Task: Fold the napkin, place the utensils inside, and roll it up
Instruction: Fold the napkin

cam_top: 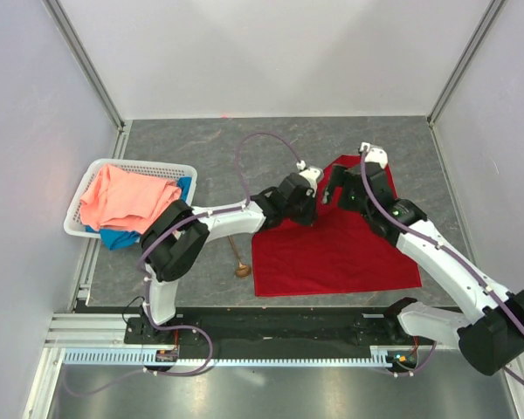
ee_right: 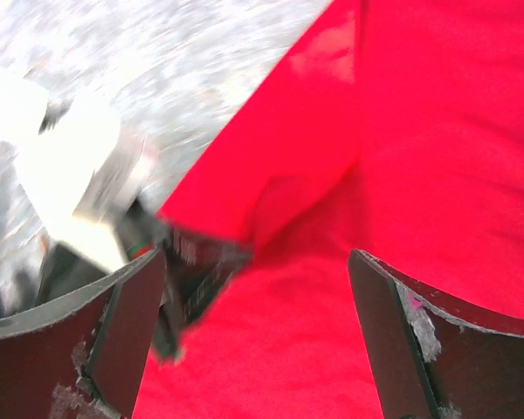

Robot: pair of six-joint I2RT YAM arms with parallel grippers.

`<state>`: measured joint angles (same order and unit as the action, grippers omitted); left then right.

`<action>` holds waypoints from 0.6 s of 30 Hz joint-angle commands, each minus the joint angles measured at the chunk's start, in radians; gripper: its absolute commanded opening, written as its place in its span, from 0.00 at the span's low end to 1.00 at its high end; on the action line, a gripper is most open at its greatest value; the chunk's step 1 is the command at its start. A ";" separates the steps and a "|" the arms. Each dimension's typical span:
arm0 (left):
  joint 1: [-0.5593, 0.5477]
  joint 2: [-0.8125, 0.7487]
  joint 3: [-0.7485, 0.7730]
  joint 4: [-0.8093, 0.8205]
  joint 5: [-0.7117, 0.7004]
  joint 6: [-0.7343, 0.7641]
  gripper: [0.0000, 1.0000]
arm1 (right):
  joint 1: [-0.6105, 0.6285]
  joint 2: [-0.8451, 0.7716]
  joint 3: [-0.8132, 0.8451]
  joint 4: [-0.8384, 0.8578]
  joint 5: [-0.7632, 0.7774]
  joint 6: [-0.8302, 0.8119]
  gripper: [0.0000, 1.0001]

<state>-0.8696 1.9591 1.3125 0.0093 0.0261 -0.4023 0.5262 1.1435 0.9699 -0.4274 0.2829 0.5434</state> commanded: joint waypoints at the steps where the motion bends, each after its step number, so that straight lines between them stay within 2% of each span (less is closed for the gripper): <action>1: -0.026 -0.021 -0.041 0.052 0.038 -0.004 0.39 | -0.067 -0.054 -0.020 -0.027 0.048 0.032 0.95; 2: -0.026 -0.038 -0.050 0.055 0.052 -0.018 0.57 | -0.078 -0.057 -0.022 -0.028 0.050 0.036 0.95; 4: -0.026 -0.086 -0.085 0.058 0.070 -0.038 0.64 | -0.107 -0.051 -0.037 -0.033 0.029 0.044 0.95; 6: -0.026 -0.175 -0.116 0.048 0.092 -0.029 0.79 | -0.133 -0.030 -0.046 -0.031 -0.025 0.058 0.94; 7: -0.025 -0.204 -0.116 0.029 0.098 -0.021 0.82 | -0.138 -0.021 -0.057 -0.027 -0.042 0.072 0.94; 11: 0.030 -0.336 -0.093 -0.181 0.145 -0.026 0.85 | -0.143 0.038 -0.082 -0.008 -0.106 0.098 0.91; 15: 0.226 -0.471 -0.090 -0.363 0.332 -0.021 0.87 | -0.141 0.111 -0.128 -0.005 -0.114 0.119 0.87; 18: 0.341 -0.520 -0.055 -0.475 0.371 0.055 0.89 | -0.143 0.134 -0.175 -0.010 -0.108 0.138 0.81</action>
<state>-0.6678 1.5066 1.2037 -0.2550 0.2806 -0.4191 0.3840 1.2552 0.8402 -0.4332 0.1898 0.6357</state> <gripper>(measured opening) 0.881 0.843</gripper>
